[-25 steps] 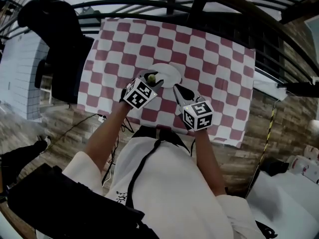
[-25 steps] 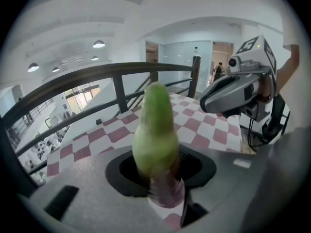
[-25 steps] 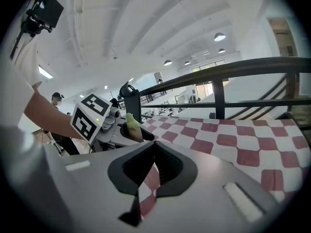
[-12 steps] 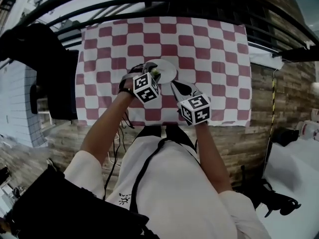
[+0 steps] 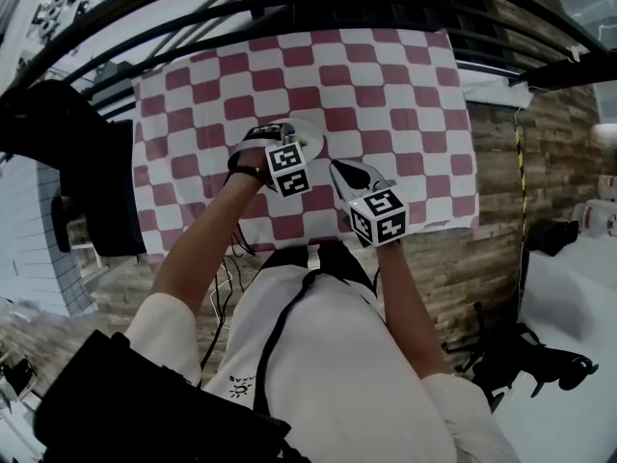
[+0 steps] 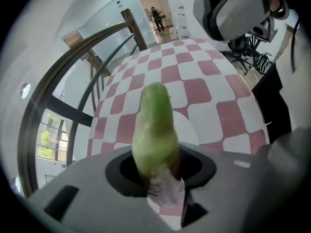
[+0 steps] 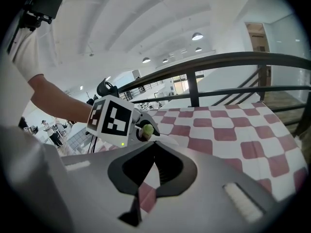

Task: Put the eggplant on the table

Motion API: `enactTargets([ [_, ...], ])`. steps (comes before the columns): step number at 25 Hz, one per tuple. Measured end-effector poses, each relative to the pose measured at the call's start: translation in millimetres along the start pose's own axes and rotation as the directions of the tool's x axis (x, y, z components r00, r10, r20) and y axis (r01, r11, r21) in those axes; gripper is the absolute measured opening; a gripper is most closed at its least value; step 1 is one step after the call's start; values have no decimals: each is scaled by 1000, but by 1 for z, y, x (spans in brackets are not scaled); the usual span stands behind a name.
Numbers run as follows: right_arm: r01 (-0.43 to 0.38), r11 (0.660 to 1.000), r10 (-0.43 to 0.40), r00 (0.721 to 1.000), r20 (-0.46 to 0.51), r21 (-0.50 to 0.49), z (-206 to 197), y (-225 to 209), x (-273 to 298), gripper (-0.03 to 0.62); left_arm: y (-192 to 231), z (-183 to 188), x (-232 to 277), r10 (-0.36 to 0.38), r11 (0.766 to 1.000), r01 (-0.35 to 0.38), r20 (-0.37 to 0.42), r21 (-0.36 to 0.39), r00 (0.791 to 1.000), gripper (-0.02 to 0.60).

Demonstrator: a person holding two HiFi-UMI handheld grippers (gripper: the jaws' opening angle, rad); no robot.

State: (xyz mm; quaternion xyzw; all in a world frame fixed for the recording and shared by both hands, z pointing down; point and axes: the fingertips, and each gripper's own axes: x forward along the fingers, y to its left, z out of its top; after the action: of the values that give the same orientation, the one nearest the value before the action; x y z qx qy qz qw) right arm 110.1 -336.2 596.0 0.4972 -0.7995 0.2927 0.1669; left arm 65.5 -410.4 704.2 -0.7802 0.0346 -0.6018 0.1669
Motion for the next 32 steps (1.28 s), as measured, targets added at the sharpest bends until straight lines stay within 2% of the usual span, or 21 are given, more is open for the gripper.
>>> enactTargets([
  [6,25,999,-25,1000,10,29,-4,-13,-6,6,2,3,12,-41,999,40,-45,-7,998,163],
  [15,44,997,-46,998,35,71,-2,-31,-14,6,5,7,17,-85,995,85,-1,-47,996,167],
  [18,52,996,-56,998,39,77,-2,-38,-19,6,1,7,20,-103,993,102,-1,-54,995,198],
  [21,61,994,-66,997,44,89,-3,-46,-22,6,-1,7,24,-114,991,113,-1,-64,994,198],
  [32,82,991,-87,995,40,103,-6,-56,-27,6,-1,4,29,-111,992,111,2,-58,994,206],
])
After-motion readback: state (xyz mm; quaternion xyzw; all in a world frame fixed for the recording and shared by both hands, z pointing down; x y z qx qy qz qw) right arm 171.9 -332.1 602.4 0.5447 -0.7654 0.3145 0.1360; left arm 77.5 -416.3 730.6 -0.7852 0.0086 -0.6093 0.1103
